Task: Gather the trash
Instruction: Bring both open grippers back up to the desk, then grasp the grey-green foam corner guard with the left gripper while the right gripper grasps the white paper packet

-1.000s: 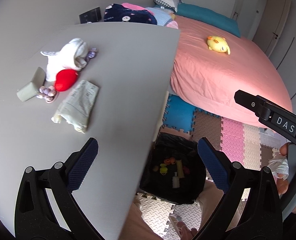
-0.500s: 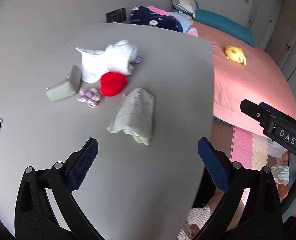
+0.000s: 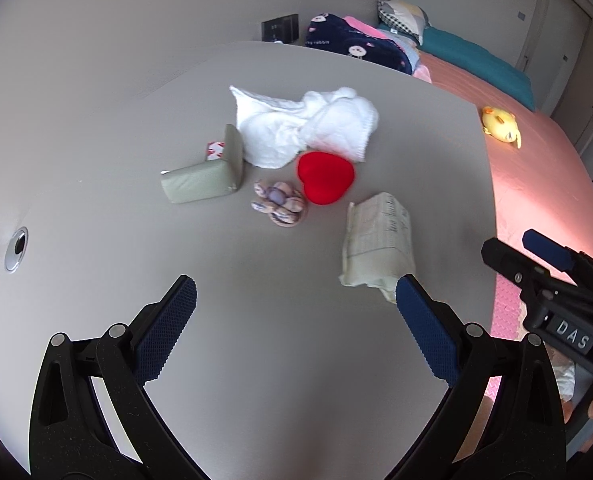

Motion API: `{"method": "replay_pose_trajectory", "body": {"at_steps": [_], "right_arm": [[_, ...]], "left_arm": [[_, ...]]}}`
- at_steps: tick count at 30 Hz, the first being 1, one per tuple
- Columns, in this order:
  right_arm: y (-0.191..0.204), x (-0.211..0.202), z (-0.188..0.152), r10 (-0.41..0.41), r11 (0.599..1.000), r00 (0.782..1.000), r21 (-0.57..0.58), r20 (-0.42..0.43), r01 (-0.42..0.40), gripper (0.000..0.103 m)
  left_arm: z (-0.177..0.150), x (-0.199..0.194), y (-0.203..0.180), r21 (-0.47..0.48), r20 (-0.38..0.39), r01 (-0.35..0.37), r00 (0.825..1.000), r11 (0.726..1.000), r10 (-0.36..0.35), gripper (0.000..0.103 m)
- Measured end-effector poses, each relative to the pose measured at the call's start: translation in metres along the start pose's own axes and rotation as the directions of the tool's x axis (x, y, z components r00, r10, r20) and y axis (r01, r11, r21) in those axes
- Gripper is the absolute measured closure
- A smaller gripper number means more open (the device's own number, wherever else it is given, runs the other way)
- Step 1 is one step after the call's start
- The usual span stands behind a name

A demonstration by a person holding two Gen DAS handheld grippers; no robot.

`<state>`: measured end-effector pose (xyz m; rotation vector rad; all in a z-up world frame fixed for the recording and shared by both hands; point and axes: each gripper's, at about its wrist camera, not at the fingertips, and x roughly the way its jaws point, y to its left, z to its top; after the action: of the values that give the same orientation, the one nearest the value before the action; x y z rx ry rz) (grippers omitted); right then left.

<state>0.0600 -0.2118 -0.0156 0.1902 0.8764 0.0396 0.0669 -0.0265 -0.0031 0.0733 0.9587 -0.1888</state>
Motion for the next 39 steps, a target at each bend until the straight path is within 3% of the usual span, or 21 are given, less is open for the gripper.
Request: {"method": "replay_pose_trajectory", "body": {"at_steps": [15, 26, 32, 39], "right_arm": [[0.058, 0.017, -0.001, 0.099, 0.995, 0.995, -0.028, -0.030, -0.100, 0.028], [0.077, 0.046, 0.003, 0.059, 0.998, 0.998, 0.006, -0.032, -0.059, 0.029], [0.071, 0.050, 0.005, 0.033, 0.999, 0.999, 0.001, 0.002, -0.033, 0.058], [0.066, 0.049, 0.007, 0.042, 0.999, 0.999, -0.019, 0.001, -0.042, 0.068]], "left_arm": [[0.021, 0.004, 0.049, -0.023, 0.028, -0.025, 0.999, 0.999, 0.026, 0.007], [0.044, 0.037, 0.067, -0.057, -0.005, -0.021, 1.000, 0.998, 0.021, 0.007], [0.052, 0.058, 0.074, -0.055, -0.026, -0.039, 0.999, 0.998, 0.037, 0.006], [0.055, 0.077, 0.076, -0.010, -0.043, -0.080, 0.996, 0.997, 0.080, 0.006]]}}
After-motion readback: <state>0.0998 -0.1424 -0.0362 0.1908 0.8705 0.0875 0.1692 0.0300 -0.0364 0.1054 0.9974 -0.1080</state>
